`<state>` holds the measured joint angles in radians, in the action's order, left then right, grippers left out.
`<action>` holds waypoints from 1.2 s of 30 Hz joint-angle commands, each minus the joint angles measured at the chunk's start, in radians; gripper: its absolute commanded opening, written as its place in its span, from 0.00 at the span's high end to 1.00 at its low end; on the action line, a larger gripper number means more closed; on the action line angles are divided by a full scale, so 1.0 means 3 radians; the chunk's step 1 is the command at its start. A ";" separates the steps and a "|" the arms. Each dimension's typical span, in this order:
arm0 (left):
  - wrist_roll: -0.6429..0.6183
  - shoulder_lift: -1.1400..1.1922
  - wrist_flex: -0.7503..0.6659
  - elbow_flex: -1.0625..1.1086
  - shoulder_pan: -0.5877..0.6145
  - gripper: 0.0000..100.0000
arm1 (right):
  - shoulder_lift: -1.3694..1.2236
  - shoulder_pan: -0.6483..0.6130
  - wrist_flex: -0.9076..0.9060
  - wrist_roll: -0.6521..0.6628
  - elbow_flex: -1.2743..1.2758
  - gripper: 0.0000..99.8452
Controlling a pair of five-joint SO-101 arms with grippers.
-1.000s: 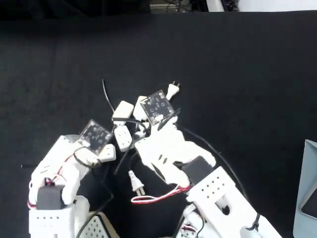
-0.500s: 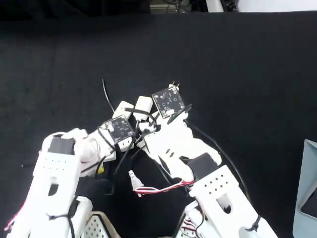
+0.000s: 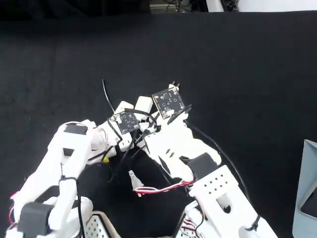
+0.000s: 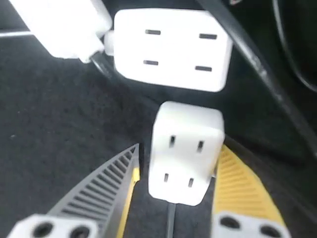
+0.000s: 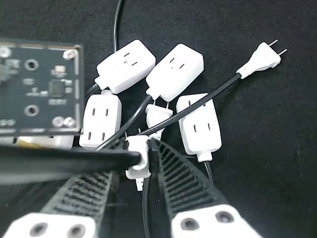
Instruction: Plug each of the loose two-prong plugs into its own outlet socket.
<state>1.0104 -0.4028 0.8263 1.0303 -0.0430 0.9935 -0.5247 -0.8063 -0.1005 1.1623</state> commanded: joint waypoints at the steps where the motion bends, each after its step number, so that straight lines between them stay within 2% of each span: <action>1: -0.0322 -0.0015 -0.0097 -0.0197 -0.0013 0.86 | 0.0043 0.0041 0.0066 -0.0031 -0.0023 0.99; 4: -0.0450 -0.0240 -0.0087 -0.0176 -0.0008 0.98 | 0.0043 0.0046 0.0066 -0.0031 -0.0023 0.99; 6: -0.0537 -0.0435 -0.0051 -0.0146 0.0069 0.95 | 0.0043 0.0046 0.0066 -0.0031 -0.0018 0.99; 13: -0.0573 -0.0690 -0.0051 0.0033 0.0289 0.97 | 0.0043 0.0041 0.0056 -0.0031 -0.0018 0.99; 18: -0.0583 -0.0476 -0.0414 0.0130 0.0304 0.96 | 0.0038 0.0036 0.0046 -0.0031 -0.0018 0.99; 20: -0.0583 -0.0343 -0.0491 0.0136 0.0304 0.93 | 0.0038 0.0036 0.0046 -0.0031 -0.0018 0.99; 23: -0.0598 -0.0251 -0.0384 0.0110 0.0320 0.79 | 0.0038 0.0036 0.0046 -0.0031 -0.0018 0.99; 25: -0.0762 -0.0312 -0.0266 0.0074 0.0376 0.72 | 0.0038 0.0036 0.0056 -0.0031 -0.0018 0.99; 27: -0.0895 -0.0450 -0.0194 -0.0003 0.0427 0.71 | 0.0038 0.0036 0.0061 -0.0031 -0.0018 0.99; 36: -0.0926 -0.1412 0.0292 -0.0090 0.0949 0.72 | 0.0038 -0.0005 0.0169 -0.0031 -0.0059 0.99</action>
<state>0.7449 -0.6974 0.8631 1.0487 0.1626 0.9935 -0.5247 -0.8002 -0.1005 1.1638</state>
